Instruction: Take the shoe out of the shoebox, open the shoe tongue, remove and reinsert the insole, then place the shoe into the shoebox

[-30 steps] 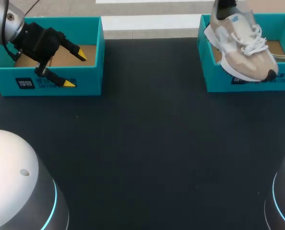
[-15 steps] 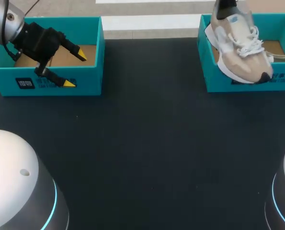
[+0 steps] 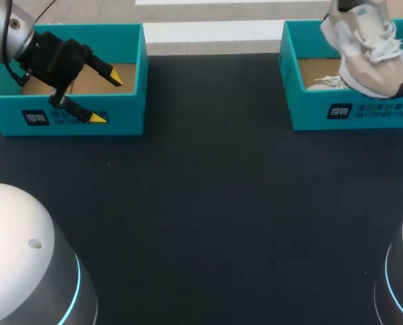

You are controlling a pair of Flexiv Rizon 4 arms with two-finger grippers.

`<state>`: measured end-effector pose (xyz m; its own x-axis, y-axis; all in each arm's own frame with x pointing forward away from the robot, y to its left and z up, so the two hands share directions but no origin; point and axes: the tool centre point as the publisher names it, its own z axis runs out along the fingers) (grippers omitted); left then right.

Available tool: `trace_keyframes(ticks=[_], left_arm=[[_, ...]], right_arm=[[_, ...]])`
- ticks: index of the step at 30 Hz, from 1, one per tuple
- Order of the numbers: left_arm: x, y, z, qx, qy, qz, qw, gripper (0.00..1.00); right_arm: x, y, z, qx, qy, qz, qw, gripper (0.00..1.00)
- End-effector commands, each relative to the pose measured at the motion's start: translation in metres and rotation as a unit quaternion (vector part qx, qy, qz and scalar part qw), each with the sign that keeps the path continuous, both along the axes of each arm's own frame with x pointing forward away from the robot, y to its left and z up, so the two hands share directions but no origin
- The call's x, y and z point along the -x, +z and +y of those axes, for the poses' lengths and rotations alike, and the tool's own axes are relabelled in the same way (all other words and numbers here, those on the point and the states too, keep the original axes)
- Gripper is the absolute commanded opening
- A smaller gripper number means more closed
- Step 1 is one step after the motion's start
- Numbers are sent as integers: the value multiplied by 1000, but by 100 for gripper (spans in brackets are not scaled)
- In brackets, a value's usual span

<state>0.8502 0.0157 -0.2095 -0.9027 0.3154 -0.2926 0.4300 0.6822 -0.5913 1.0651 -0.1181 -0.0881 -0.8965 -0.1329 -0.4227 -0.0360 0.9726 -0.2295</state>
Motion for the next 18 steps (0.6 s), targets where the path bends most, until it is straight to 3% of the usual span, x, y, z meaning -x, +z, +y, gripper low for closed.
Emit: trace_keyframes(ticks=[1, 7, 18], left_arm=[[1, 0, 0, -2, 1, -1, 1000, 100], [1, 0, 0, -2, 1, -1, 1000, 100], [1, 0, 0, -2, 1, -1, 1000, 100]], right_arm=[[-21, -1, -39, -11, -3, 6, 1000, 0], [-46, 1, -74, -2, -5, 10, 1000, 0], [-74, -10, -111, 8, 18, 44, 999, 0]])
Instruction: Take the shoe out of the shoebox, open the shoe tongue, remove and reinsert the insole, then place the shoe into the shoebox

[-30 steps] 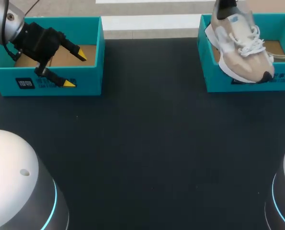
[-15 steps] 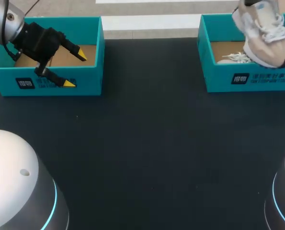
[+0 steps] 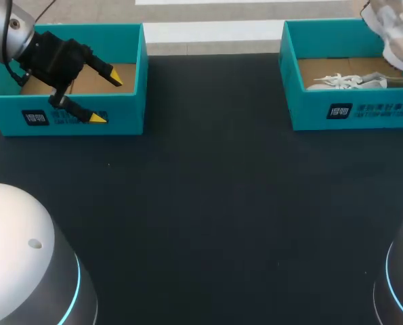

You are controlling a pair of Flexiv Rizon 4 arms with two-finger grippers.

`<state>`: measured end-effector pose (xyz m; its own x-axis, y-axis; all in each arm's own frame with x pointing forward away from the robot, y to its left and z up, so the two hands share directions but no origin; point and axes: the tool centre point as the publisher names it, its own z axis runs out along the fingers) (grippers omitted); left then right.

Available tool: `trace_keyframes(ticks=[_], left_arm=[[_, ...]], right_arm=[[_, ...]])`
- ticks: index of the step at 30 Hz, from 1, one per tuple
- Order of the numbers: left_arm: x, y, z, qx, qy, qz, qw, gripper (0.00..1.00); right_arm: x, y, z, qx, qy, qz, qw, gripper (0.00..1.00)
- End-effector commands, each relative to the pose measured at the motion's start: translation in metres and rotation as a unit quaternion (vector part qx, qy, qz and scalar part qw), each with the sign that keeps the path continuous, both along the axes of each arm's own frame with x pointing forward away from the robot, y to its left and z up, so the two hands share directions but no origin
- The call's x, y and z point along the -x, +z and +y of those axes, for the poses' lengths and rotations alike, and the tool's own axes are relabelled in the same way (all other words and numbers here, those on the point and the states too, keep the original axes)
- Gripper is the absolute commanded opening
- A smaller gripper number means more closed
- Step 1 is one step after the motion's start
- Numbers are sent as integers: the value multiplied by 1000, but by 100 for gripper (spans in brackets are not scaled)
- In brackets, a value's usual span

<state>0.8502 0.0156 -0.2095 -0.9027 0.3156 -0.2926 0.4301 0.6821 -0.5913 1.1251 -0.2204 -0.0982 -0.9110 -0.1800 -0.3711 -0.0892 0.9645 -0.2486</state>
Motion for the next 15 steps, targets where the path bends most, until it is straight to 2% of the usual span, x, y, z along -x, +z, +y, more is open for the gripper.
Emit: trace_keyframes(ticks=[1, 6, 15], left_arm=[[1, 0, 0, -2, 1, -1, 1000, 100], [1, 0, 0, -2, 1, -1, 1000, 100], [1, 0, 0, -2, 1, -1, 1000, 100]], right_arm=[[-15, 1, -12, 0, -8, 21, 1000, 0], [-19, 7, -20, 11, -43, 13, 999, 0], [-19, 7, -20, 11, -43, 13, 999, 0]])
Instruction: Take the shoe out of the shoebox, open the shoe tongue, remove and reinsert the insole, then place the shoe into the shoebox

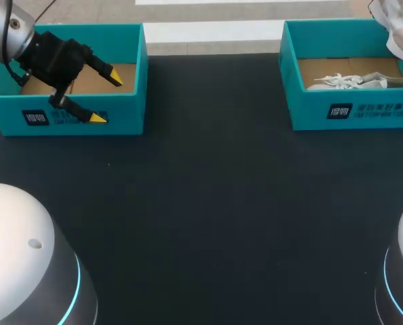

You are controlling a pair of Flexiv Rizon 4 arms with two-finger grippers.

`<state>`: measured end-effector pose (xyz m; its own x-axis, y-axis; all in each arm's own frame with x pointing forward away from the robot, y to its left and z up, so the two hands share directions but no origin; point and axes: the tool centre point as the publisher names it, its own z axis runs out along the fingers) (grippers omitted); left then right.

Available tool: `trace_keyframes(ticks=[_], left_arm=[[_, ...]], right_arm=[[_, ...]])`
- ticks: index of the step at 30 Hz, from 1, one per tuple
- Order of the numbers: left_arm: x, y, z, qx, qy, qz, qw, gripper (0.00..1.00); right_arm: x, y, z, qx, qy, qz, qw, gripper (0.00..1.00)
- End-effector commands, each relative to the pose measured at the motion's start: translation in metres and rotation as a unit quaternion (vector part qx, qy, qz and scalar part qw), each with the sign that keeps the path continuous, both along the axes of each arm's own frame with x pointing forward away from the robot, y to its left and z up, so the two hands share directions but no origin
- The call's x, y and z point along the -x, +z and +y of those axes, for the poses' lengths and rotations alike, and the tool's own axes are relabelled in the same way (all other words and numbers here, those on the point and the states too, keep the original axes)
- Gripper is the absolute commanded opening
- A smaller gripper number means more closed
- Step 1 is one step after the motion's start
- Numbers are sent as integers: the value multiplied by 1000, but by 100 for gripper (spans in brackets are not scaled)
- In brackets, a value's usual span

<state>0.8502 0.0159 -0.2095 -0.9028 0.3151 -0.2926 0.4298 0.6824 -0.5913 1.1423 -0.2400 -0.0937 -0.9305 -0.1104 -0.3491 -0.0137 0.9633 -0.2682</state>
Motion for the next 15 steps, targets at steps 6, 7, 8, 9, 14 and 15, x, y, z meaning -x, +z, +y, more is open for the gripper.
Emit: trace_keyframes(ticks=[6, 7, 8, 9, 14, 15], left_arm=[[1, 0, 0, -2, 1, -1, 1000, 100], [1, 0, 0, -2, 1, -1, 1000, 100], [1, 0, 0, -2, 1, -1, 1000, 100], [1, 0, 0, -2, 1, -1, 1000, 100], [1, 0, 0, -2, 1, -1, 1000, 100], [1, 0, 0, -2, 1, -1, 1000, 100]], right_arm=[[-1, 2, -1, 0, -1, 3, 1000, 0], [-1, 2, -1, 0, -1, 3, 1000, 0], [-1, 2, -1, 0, -1, 3, 1000, 0], [-1, 2, -1, 0, -1, 3, 1000, 0], [-14, 0, -16, 14, -12, -3, 1000, 0], [-18, -1, -22, 16, -14, -4, 1000, 0]])
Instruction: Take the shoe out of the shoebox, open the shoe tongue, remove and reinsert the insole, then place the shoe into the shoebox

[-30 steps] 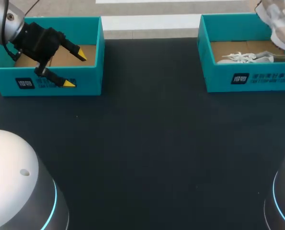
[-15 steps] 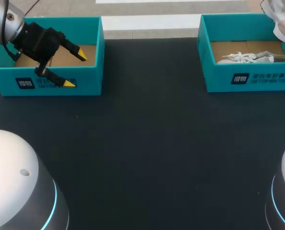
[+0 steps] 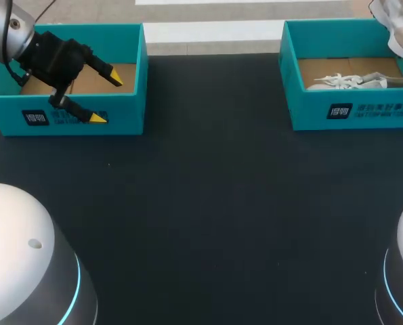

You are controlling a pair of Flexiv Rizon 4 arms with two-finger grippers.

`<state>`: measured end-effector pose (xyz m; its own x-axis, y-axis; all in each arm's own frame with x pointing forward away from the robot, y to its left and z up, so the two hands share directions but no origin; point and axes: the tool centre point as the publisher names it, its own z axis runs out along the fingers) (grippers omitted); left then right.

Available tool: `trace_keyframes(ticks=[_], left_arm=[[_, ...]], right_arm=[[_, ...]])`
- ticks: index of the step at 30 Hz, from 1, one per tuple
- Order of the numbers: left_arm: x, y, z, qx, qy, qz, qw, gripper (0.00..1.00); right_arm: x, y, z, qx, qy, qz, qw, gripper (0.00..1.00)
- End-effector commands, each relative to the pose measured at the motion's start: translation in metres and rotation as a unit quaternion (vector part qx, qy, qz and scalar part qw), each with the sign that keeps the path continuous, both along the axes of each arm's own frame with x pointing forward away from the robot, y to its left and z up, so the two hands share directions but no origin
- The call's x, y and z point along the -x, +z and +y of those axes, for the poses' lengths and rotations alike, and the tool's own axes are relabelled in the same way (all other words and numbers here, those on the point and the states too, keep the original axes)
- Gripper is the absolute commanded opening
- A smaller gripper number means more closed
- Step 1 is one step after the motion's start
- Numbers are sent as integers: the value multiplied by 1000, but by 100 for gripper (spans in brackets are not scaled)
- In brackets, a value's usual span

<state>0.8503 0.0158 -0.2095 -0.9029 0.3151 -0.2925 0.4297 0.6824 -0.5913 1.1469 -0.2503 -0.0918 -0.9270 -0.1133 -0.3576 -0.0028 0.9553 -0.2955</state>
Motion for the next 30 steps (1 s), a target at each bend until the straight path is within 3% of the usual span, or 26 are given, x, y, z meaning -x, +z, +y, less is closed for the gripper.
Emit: trace_keyframes(ticks=[1, 7, 10, 17, 20, 24, 28, 30], left_arm=[[1, 0, 0, -2, 1, -1, 1000, 100], [1, 0, 0, -2, 1, -1, 1000, 100], [1, 0, 0, -2, 1, -1, 1000, 100], [1, 0, 0, -2, 1, -1, 1000, 100], [1, 0, 0, -2, 1, -1, 1000, 100], [1, 0, 0, -2, 1, -1, 1000, 100], [1, 0, 0, -2, 1, -1, 1000, 100], [1, 0, 0, -2, 1, -1, 1000, 100]], right_arm=[[-20, -4, -17, 3, 2, -10, 1000, 0], [-51, -16, -52, 14, -28, -10, 999, 0], [-64, -23, -70, 8, -90, -12, 996, 0], [-72, -23, -80, -13, -223, -51, 973, 0], [-68, -25, -83, -26, -281, -72, 957, 0], [-57, -25, -91, -57, -367, -112, 922, 0], [-46, -24, -96, -81, -414, -159, 892, 0], [-42, -23, -98, -67, -427, -184, 883, 0]])
